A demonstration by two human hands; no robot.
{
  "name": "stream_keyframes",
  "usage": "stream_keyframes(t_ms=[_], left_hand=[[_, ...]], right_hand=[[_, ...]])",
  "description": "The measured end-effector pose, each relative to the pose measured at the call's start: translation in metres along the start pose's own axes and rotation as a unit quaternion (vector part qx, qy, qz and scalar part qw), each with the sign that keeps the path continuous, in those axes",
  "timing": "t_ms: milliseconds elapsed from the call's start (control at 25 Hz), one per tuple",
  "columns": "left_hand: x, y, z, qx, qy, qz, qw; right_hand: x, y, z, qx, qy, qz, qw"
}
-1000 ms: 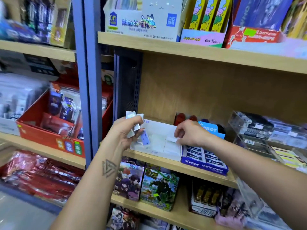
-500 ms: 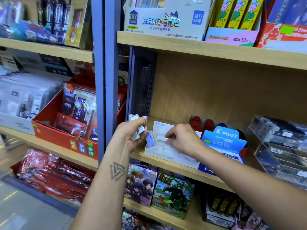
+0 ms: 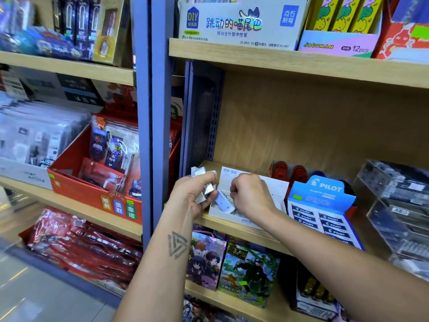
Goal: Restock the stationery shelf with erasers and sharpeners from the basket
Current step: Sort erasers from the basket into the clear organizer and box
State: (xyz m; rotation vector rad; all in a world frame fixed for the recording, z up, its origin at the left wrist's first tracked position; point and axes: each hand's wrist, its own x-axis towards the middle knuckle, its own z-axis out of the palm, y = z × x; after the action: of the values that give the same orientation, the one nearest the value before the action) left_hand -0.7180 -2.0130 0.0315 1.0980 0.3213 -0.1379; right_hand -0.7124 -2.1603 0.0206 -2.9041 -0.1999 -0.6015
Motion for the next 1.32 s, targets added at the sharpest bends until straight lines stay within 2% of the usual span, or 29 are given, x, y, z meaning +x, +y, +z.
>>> stream_keyframes(t_ms=[200, 640, 720, 840, 920, 1040, 1320], left_hand=[[0.000, 0.004, -0.007, -0.020, -0.002, -0.010, 1.000], [-0.003, -0.001, -0.004, -0.021, -0.004, -0.007, 1.000], [-0.002, -0.001, -0.004, -0.017, -0.004, -0.008, 1.000], [-0.003, 0.000, -0.005, -0.012, -0.009, -0.012, 1.000], [-0.004, 0.001, -0.006, -0.010, -0.009, -0.012, 1.000], [-0.003, 0.001, -0.006, -0.007, -0.011, -0.011, 1.000], [0.000, 0.000, -0.005, 0.002, -0.003, -0.013, 1.000]], right_hand=[[0.008, 0.014, -0.006, 0.063, -0.075, 0.009, 0.995], [0.009, 0.010, -0.015, 0.090, -0.125, -0.011, 0.988], [0.007, 0.009, -0.016, 0.091, -0.119, -0.020, 0.989], [0.006, 0.018, -0.019, 0.086, -0.062, -0.025, 0.994], [0.005, 0.021, -0.015, 0.002, -0.025, -0.068, 0.997], [0.002, 0.015, -0.005, -0.113, -0.028, -0.126, 0.985], [0.013, 0.022, 0.005, -0.015, -0.088, -0.101, 0.991]])
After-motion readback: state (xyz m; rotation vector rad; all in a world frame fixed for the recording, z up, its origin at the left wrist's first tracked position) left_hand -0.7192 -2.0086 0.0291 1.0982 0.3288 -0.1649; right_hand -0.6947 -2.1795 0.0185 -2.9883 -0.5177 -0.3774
